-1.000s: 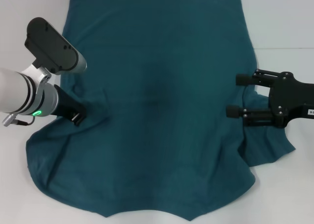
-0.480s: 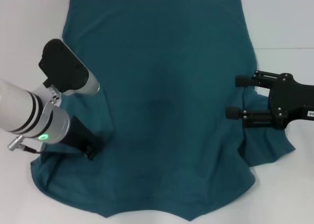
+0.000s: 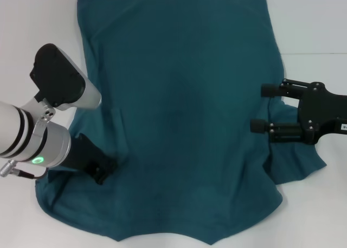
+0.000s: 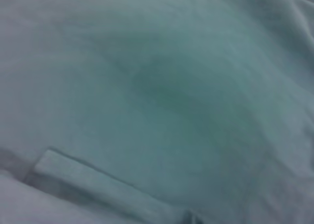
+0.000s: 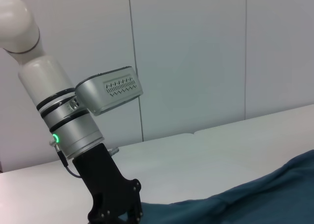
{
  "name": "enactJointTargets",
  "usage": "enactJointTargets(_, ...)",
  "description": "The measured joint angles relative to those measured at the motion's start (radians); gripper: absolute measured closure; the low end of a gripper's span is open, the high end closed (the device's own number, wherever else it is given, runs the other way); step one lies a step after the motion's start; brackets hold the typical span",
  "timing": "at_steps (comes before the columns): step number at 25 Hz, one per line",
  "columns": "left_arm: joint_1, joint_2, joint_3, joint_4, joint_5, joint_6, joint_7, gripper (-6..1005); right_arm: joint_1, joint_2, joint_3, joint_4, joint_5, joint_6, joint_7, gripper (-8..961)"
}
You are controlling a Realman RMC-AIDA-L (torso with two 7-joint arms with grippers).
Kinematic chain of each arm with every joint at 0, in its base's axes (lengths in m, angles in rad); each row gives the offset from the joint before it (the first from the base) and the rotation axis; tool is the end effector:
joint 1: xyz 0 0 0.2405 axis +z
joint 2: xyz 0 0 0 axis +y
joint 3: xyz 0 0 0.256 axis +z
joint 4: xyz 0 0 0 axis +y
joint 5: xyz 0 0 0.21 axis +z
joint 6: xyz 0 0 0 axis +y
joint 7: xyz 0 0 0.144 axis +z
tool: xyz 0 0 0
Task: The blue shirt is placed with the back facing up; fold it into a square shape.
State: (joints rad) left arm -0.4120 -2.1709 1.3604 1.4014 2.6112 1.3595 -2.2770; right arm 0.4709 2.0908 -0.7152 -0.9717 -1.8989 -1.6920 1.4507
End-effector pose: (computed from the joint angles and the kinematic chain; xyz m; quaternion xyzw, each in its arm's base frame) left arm -0.2114 0.3395 -0.0148 -0.9358 -0.2511 0.1277 0.2120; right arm 0.2306 0.3300 0.0506 -0.9446 0.1250 0.2606 0.1556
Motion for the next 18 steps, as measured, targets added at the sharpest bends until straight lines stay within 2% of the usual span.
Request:
enactJointTargets(4,0.006,0.0,-0.01,-0.011,0.007,-0.062,-0.046,945,0.0,0.0,-0.003,-0.006,0.0,-0.001,0.0,41)
enactJointTargets(11,0.018,0.004,-0.039,-0.008,0.018,-0.091,-0.051,705,-0.001,0.001,-0.001,-0.008,0.0,-0.011,0.002,47)
enactJointTargets(14,0.025,0.003,-0.098,0.004,-0.006,-0.09,-0.042,567,-0.002,0.0,0.002,-0.012,-0.001,-0.015,0.013,50)
enactJointTargets(15,0.03,0.003,-0.139,0.007,-0.037,-0.087,-0.027,521,-0.002,-0.001,0.002,-0.016,-0.002,-0.014,0.021,51)
enactJointTargets(18,0.043,0.005,-0.277,-0.004,-0.177,-0.049,0.059,466,-0.003,-0.003,0.002,-0.058,-0.026,0.009,0.086,54)
